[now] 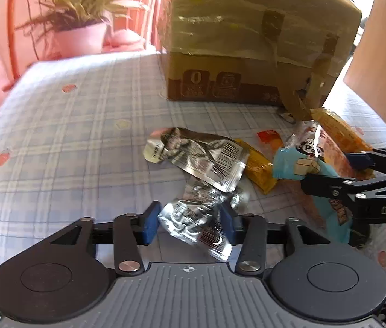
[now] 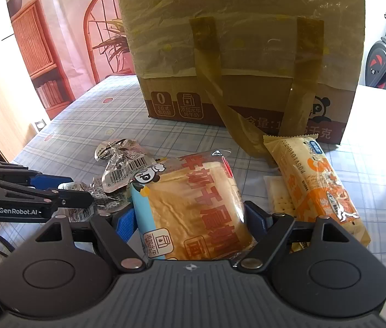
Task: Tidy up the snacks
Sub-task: 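Close the left tool on a silver candy while the right tool grips the bread bag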
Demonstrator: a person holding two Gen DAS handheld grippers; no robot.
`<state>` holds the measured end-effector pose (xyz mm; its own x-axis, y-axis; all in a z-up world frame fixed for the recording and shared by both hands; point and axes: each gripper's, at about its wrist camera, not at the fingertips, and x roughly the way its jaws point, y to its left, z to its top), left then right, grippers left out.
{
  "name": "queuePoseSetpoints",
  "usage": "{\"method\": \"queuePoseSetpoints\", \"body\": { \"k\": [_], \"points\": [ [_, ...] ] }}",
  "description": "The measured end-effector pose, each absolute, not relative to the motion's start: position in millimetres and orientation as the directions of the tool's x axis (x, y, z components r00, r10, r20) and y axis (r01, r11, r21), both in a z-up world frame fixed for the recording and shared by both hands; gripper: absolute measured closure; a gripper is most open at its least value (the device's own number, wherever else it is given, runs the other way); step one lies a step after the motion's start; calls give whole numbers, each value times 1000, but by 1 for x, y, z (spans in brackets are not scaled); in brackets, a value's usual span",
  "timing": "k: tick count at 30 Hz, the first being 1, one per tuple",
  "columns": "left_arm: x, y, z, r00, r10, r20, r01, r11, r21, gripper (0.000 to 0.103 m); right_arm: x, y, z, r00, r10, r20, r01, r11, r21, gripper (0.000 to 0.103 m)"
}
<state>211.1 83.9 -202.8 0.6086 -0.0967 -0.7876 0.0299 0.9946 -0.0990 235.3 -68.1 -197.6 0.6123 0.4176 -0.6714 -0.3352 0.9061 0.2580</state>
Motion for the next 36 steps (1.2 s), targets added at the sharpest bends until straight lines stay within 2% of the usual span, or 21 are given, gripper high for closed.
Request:
{"method": "queuePoseSetpoints", "body": {
  "k": [4,8,13,16,24,31,36],
  "points": [
    [210,81,-198,625,-122,-771,101,992,-74,33,236,-68,-198,612,418,-672,-335,906,259,22],
    [217,71,-202,601,-128,-789,190,982,-15,33,236,-68,-198,611,418,-672,-335,906,260,22],
    [222,67,-207,582,-160,-797,255,967,-8,33,236,-69,-198,611,420,-671,-334,905,262,22],
    [225,63,-214,578,-138,-804,267,963,27,32,237,-68,-198,609,419,-673,-334,906,261,22],
    [222,65,-215,595,-127,-794,235,972,21,32,238,-69,-198,606,421,-675,-336,904,263,22],
    [214,68,-212,602,-139,-787,221,975,-3,45,238,-69,-198,604,424,-675,-337,903,266,22],
    [212,73,-210,600,-157,-785,192,980,-49,47,238,-69,-198,603,424,-675,-336,903,267,22]
  ]
}}
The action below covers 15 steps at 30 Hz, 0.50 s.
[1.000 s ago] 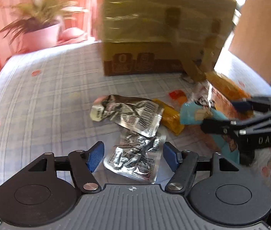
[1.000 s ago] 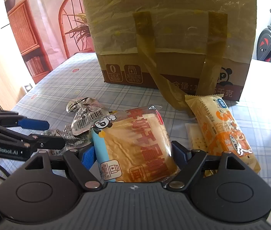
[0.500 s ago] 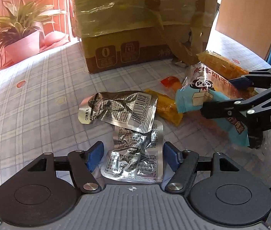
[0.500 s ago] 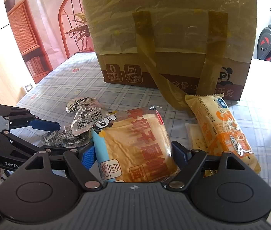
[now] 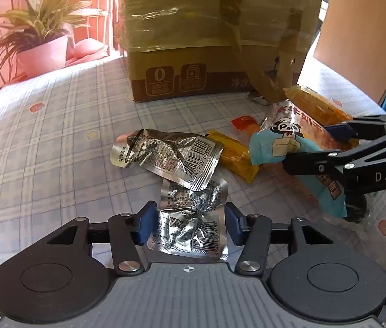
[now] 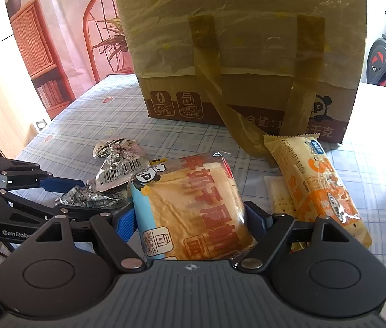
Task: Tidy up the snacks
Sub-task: 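Close the left tool on a silver candy while the right tool grips the bread bag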
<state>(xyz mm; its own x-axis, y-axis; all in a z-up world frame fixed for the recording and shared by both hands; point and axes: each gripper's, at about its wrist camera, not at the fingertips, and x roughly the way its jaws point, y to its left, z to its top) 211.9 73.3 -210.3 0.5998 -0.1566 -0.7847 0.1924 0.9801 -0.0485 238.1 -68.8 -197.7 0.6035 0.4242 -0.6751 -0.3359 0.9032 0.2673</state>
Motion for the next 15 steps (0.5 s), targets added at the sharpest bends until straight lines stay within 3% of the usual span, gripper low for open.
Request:
{"method": "queuePoseSetpoints", "body": {
  "k": [15],
  "points": [
    [198,75,-182,641,-221,-735,203,972,-115,48,234,-72,-193,614,439,-656,-336,897,287,23]
  ]
}}
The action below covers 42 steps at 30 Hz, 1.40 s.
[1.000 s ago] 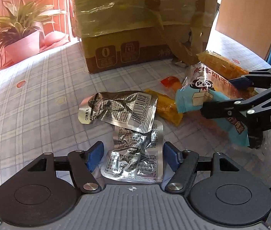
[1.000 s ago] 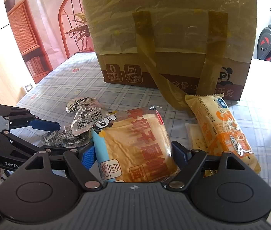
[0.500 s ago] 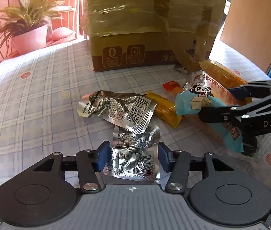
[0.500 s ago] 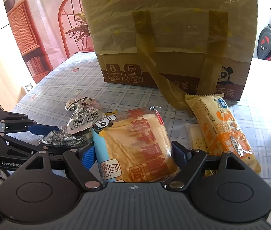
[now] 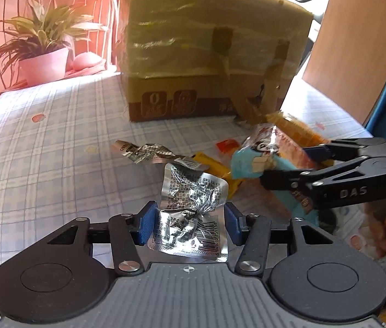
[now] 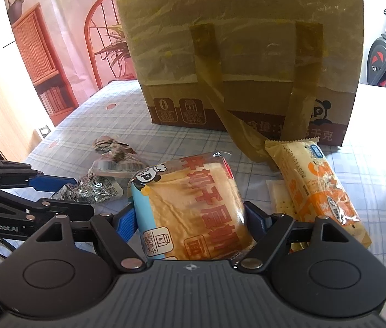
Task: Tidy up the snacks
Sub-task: 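Close the left tool on a silver candy while the right tool grips the bread bag, then lift the silver candy and bread bag over the box and open both tools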
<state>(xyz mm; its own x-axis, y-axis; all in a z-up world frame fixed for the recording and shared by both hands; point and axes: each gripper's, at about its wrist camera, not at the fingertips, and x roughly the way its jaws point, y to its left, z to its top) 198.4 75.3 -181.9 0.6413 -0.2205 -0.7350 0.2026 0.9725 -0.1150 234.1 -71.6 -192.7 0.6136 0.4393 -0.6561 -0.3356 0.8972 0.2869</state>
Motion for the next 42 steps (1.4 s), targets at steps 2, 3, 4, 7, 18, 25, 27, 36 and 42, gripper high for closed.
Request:
{"method": "queuePoseSetpoints", "body": {
  "k": [2,3,4,7,18,25,27,36,42],
  "points": [
    [198,73,-178,646,-228,-728,209,971,-118,48,233,-72,-191,618,441,-651,-336,897,288,23],
    [197,71,-177,649,-232,-725,212,970,-120,48,232,-73,-190,619,441,-649,-336,896,288,23],
    [197,70,-176,652,-234,-721,214,969,-120,48,232,-73,-188,621,441,-647,-336,897,288,23],
    [196,68,-171,663,-240,-709,216,968,-125,48,231,-74,-185,627,443,-641,-336,896,291,23],
    [198,72,-147,719,-222,-659,189,974,-122,47,230,-80,-167,663,455,-594,-342,890,301,23],
    [206,73,-125,757,-219,-616,193,975,-110,47,232,-90,-146,711,452,-540,-336,892,304,23],
    [208,72,-117,769,-220,-601,198,975,-103,47,233,-94,-139,726,449,-521,-334,892,303,23],
    [232,63,-70,823,-245,-512,235,968,-85,47,237,-115,-99,794,423,-436,-316,901,298,23],
    [258,49,-37,847,-249,-469,254,966,-53,47,260,-131,-61,812,433,-392,-335,895,295,23]
  ]
}}
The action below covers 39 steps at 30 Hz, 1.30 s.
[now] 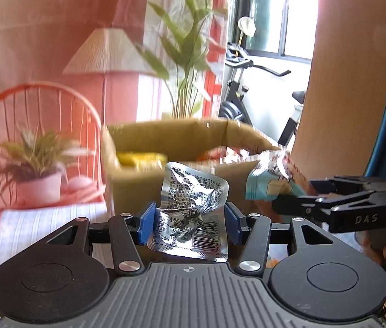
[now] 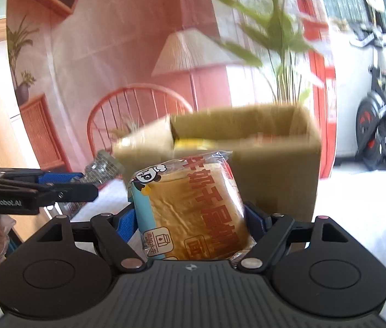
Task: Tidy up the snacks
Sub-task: 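Lift the silver candy and bread bag over the box and open both tools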
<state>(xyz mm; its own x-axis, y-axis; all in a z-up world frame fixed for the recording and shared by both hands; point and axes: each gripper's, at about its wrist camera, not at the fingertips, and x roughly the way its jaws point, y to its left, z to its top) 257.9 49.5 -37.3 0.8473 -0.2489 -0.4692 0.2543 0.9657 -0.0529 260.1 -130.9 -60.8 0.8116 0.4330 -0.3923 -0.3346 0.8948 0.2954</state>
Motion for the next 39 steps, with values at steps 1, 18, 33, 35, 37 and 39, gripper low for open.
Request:
{"method": "queuePoseSetpoints", "body": {
  "k": [1,18,33,35,37,39],
  "points": [
    [262,48,-32,853,-247,-460,255,966,-47,47,264,-134,-53,817,435,-379,-342,894,289,23],
    [358,40,7,867,-240,-437,226,970,-86,47,381,-153,15,824,404,-397,-358,915,187,23],
    [419,41,-30,798,-223,-559,234,971,-54,42,469,-129,-26,785,337,-519,-241,939,244,23],
    [420,42,-32,798,-222,-560,238,970,-46,41,475,-128,-30,779,334,-530,-233,940,250,23],
    [422,42,-32,801,-207,-562,232,972,-27,40,481,-127,-33,772,333,-542,-224,940,258,22],
    [422,43,-32,802,-187,-568,217,976,-14,36,484,-127,-35,764,334,-552,-216,938,269,22]
  ]
}}
